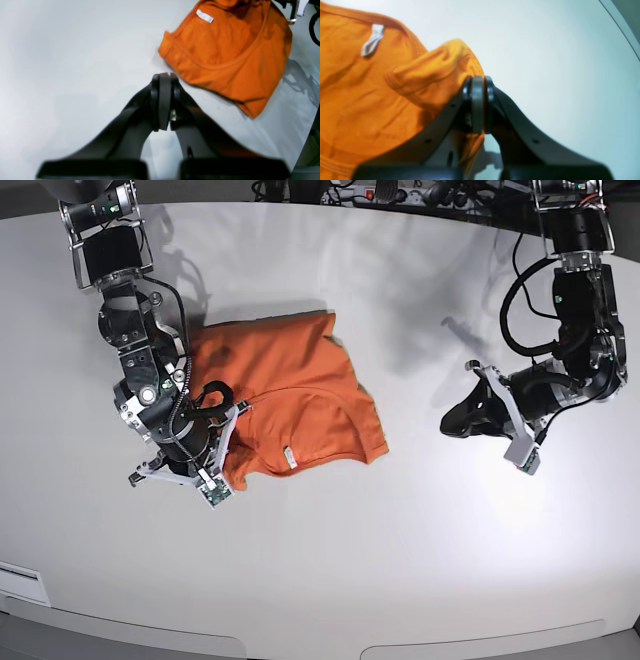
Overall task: Fold the T-shirt properly
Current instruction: 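Pull the bundle's edge with the right gripper to flatten it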
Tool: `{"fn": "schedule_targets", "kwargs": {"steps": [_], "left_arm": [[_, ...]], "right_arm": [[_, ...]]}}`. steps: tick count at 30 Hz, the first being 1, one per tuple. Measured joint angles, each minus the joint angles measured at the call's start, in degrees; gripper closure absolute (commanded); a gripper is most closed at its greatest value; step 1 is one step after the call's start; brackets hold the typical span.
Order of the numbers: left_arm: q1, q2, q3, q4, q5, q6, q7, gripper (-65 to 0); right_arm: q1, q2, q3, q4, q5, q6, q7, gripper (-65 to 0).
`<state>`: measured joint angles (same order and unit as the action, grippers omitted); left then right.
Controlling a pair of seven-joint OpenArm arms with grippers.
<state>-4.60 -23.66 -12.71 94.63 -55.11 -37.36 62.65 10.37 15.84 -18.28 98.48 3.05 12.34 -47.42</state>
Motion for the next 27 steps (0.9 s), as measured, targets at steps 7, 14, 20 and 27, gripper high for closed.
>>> {"fn": "schedule_targets", "kwargs": {"steps": [7, 14, 20, 27], "left_arm": [[0.02, 0.00, 0.00, 0.00, 0.00, 0.00, 0.00, 0.0], [0.02, 0.00, 0.00, 0.00, 0.00, 0.00, 0.00, 0.0], [0.09, -0.02, 0.00, 0.00, 0.00, 0.00, 0.00, 0.0], [0.15, -0.02, 0.00, 0.00, 0.00, 0.00, 0.00, 0.0]], "right_arm": [[-0.02, -0.13, 0.00, 0.00, -2.62, -10.78, -4.57, 0.0], [0.00, -0.13, 0.00, 0.00, -2.67, -13.22, -4.55, -33.5], [0.81, -0.13, 0.55, 0.02, -13.75, -26.01, -7.10, -32.3], [0.81, -0.15, 1.18, 3.52, -10.49, -23.08, -7.50, -23.3]]}}
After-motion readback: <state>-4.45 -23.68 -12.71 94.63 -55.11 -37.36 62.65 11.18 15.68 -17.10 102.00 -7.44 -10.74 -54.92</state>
